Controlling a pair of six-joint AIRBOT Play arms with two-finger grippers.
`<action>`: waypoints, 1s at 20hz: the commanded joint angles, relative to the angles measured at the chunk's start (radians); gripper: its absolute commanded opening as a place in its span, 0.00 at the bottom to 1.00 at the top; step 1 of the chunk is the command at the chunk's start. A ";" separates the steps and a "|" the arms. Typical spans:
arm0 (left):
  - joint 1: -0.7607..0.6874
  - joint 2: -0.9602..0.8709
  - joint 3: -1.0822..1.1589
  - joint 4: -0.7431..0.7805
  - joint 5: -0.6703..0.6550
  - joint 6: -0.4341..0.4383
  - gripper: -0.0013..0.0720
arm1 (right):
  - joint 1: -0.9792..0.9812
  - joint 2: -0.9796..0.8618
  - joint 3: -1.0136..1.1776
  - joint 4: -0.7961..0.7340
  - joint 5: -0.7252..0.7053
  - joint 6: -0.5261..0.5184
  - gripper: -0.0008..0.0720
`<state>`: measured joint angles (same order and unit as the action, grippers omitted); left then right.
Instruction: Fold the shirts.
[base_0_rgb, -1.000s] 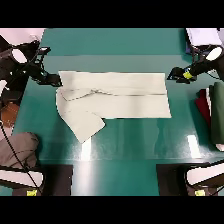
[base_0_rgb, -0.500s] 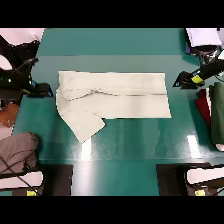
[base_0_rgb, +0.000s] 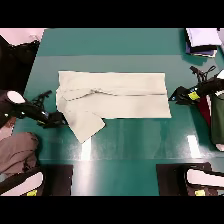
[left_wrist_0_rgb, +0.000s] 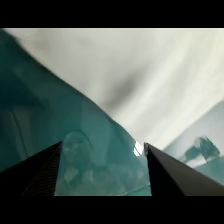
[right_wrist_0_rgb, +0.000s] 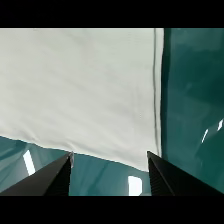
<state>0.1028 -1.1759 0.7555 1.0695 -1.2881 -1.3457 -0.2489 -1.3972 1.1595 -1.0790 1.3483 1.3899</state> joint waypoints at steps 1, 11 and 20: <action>-0.124 0.011 -0.088 -0.029 0.005 -0.046 0.84 | -0.002 0.038 -0.043 0.014 -0.024 -0.005 0.73; -0.424 0.011 -0.103 -0.042 0.129 -0.171 0.84 | -0.002 0.061 -0.043 0.014 -0.046 -0.004 0.73; -0.439 0.011 -0.098 -0.079 0.180 -0.192 0.06 | -0.003 0.060 -0.044 0.001 -0.048 -0.004 0.73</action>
<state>-0.3317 -1.1652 0.6537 0.9962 -1.1061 -1.5330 -0.2520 -1.3369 1.1164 -1.0702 1.3014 1.3849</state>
